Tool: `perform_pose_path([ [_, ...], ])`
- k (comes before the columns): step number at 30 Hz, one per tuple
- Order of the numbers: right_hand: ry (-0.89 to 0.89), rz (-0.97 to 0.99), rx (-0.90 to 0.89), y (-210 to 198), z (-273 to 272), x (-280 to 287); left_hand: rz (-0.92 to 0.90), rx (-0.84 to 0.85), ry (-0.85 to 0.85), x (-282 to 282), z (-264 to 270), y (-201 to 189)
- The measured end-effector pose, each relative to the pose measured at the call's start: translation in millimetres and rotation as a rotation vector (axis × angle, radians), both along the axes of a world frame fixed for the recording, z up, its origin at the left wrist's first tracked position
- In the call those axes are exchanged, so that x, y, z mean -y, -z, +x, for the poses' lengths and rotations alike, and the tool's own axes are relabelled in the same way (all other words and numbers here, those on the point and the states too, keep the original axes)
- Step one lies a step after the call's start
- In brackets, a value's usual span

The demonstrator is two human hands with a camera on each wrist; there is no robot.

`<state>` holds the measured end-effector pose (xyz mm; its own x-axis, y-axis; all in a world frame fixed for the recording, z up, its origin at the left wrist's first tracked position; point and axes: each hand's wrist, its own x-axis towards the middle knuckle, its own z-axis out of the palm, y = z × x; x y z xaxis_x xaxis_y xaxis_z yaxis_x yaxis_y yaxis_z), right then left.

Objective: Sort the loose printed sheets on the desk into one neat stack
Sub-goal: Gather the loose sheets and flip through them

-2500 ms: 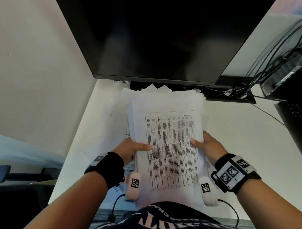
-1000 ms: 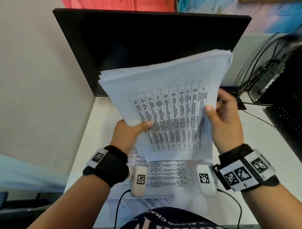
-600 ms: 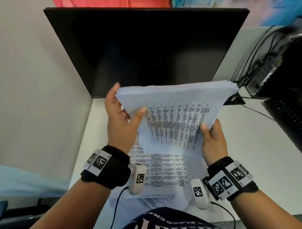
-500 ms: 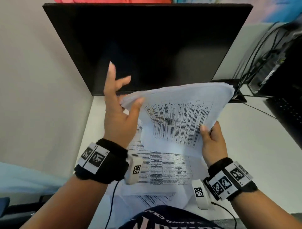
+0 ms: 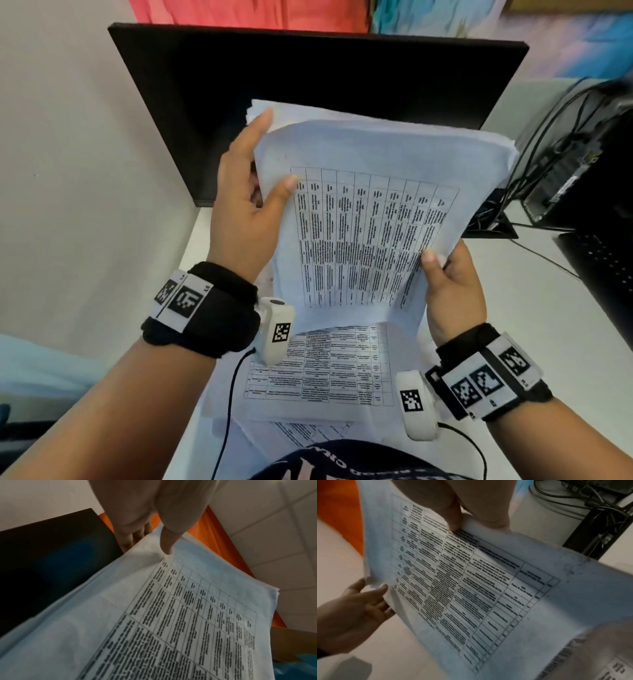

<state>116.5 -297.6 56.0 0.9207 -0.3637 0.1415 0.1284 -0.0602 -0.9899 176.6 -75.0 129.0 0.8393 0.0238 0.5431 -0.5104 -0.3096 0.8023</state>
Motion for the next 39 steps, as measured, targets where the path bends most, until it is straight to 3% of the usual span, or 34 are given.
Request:
perform_pose_path([
  [4, -0.019, -0.023, 0.055, -1.4, 2.0, 3.4, -0.027, 0.145, 0.036, 4.7, -2.2, -11.2],
  [9, -0.067, -0.042, 0.007, 9.2, -9.3, 1.3, 0.241, 0.267, -0.075, 10.9, -13.3, 7.4],
  [12, -0.061, -0.067, -0.047, 14.2, -9.6, 2.0, 0.368, 0.226, -0.099, 15.2, -19.0, 17.7],
  [15, -0.039, -0.077, -0.055, 12.1, -6.3, -0.3, 0.379, 0.160, -0.135, 18.1, -18.3, 15.9],
  [24, 0.039, -0.003, 0.016, -18.4, 3.1, 5.1, 0.288, 0.206, -0.168, 16.2, -15.3, 7.1],
  [30, 0.067, 0.090, 0.049, -31.8, 5.6, 23.0, -0.128, -0.201, 0.048, 24.8, -17.8, 24.9],
  [35, 0.099, 0.124, -0.061, -27.7, 4.7, 52.1, 0.048, -0.657, 0.200, 34.9, -34.2, 58.6],
  [39, 0.110, 0.055, -0.228, -14.3, 1.1, 71.6, 0.050, -0.748, 0.154, 54.3, -46.0, 80.9],
])
